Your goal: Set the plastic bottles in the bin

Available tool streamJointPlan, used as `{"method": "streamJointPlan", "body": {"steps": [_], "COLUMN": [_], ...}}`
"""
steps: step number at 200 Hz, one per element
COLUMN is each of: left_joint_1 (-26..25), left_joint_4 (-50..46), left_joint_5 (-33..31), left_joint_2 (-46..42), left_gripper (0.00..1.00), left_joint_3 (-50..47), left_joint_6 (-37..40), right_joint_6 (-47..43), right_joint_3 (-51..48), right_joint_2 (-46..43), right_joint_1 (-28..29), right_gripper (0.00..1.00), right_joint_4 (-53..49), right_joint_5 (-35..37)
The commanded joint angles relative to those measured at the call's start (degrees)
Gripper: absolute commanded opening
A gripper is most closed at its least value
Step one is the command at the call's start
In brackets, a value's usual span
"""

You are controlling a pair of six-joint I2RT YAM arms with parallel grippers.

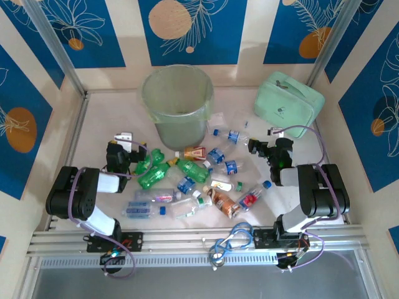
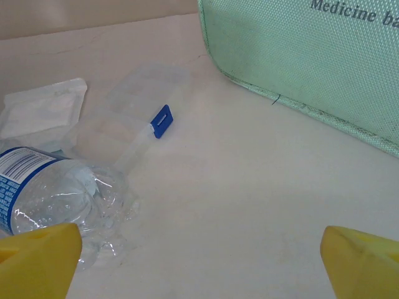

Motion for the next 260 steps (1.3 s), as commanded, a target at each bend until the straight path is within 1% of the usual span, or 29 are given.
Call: {"method": "streamJointPlan", "body": {"steps": [1, 168, 172, 176, 179, 181, 182, 186, 191, 193, 194, 196, 199, 204, 208, 212, 216, 219, 226, 233, 237, 244, 249, 254, 260], "left_joint_1": [0.4, 0.6, 0.7, 0.7, 0.6, 0.6, 0.5, 0.4, 0.2, 0.2, 0.1, 0.1, 0.0, -0.3, -0.5, -0.6, -0.5, -0.5, -0.6, -0.9, -1.0, -1.5, -1.9, -2.6, -3.6], "left_joint_4": [0.0, -0.8, -0.7, -0.5, -0.4, -0.8, -1.2, -3.7, -8.9, -11.7, -13.2, -15.7, -20.1, -25.4, -29.0, -32.3, -35.0, -37.1, -42.3, -47.7, -50.3, -55.3, -58.2, -60.1, -62.1], "left_joint_5": [1.1, 1.6, 1.6, 1.6, 1.2, 0.6, 0.3, -1.4, -3.3, -4.0, -4.3, -4.9, -5.9, -9.5, -13.3, -15.5, -17.0, -17.7, -18.7, -20.0, -20.3, -19.6, -18.5, -17.4, -16.1], "left_joint_2": [0.4, 0.4, 0.3, 0.2, 0.1, -0.2, -0.5, -1.9, -4.3, -5.3, -5.8, -6.7, -7.9, -9.5, -10.8, -12.2, -13.7, -14.9, -17.6, -20.1, -21.4, -23.3, -24.5, -25.5, -26.6], "left_gripper": [1.00, 1.00, 1.00, 1.00, 1.00, 1.00, 1.00, 1.00, 1.00, 1.00, 1.00, 1.00, 1.00, 1.00, 1.00, 1.00, 1.00, 1.00, 1.00, 1.00, 1.00, 1.00, 1.00, 1.00, 1.00], "left_joint_3": [1.0, 1.5, 1.4, 1.2, 1.3, 1.5, 1.7, 2.5, 4.3, 5.4, 6.0, 7.2, 8.9, 11.8, 13.8, 15.4, 16.9, 17.8, 20.1, 22.1, 23.2, 24.9, 26.0, 26.8, 27.4], "left_joint_6": [0.7, 0.4, 0.4, 0.5, 0.5, 0.4, 0.3, 0.0, -0.5, -0.6, -0.7, -0.9, -1.2, -2.3, -4.1, -6.4, -8.5, -10.2, -14.7, -20.4, -23.5, -28.0, -29.9, -31.4, -32.5], "right_joint_6": [-1.2, -1.1, -0.9, -0.4, -0.2, 0.0, 0.0, 0.6, 2.4, 3.7, 4.3, 5.8, 8.2, 12.8, 15.7, 16.4, 16.7, 17.1, 18.7, 23.6, 26.0, 27.7, 28.4, 28.6, 27.6], "right_joint_3": [0.7, 0.7, 0.7, 1.1, 2.1, 3.8, 3.8, 6.7, 10.8, 12.9, 14.0, 16.2, 19.3, 24.3, 27.7, 31.2, 33.0, 33.4, 32.5, 30.7, 30.0, 30.9, 32.3, 34.3, 36.9], "right_joint_2": [-0.7, -0.8, -0.9, -1.6, -2.9, -4.7, -4.7, -7.2, -9.8, -10.8, -10.8, -12.3, -13.4, -15.0, -15.9, -16.5, -16.9, -17.1, -17.6, -17.6, -17.3, -16.4, -15.4, -14.3, -12.5], "right_joint_1": [0.3, 0.1, 0.1, 0.5, 1.2, 1.9, 1.9, 3.0, 3.9, 4.2, 4.3, 4.5, 4.7, 4.7, 4.6, 4.3, 4.2, 4.4, 5.0, 5.2, 4.3, 2.1, 1.2, 1.5, 3.2], "right_gripper": [0.99, 0.99, 0.99, 0.99, 0.99, 0.99, 0.99, 0.99, 0.99, 0.99, 0.99, 0.99, 0.99, 0.99, 0.99, 0.99, 0.99, 0.99, 0.99, 0.99, 0.99, 0.99, 1.00, 0.98, 0.97], "right_joint_4": [1.2, 1.2, 1.6, 1.4, -0.3, -5.5, -5.5, -13.3, -22.2, -26.9, -31.1, -33.2, -38.1, -48.7, -55.6, -61.6, -64.3, -65.2, -65.3, -65.4, -65.9, -67.9, -70.1, -72.6, -75.3], "right_joint_5": [-0.9, -1.3, -0.9, 1.3, 4.1, 6.7, 6.7, 10.6, 13.5, 14.3, 14.7, 15.2, 15.6, 15.0, 13.0, 9.7, 7.0, 6.4, 8.2, 11.7, 11.3, 6.0, 3.5, 3.1, 4.3]}}
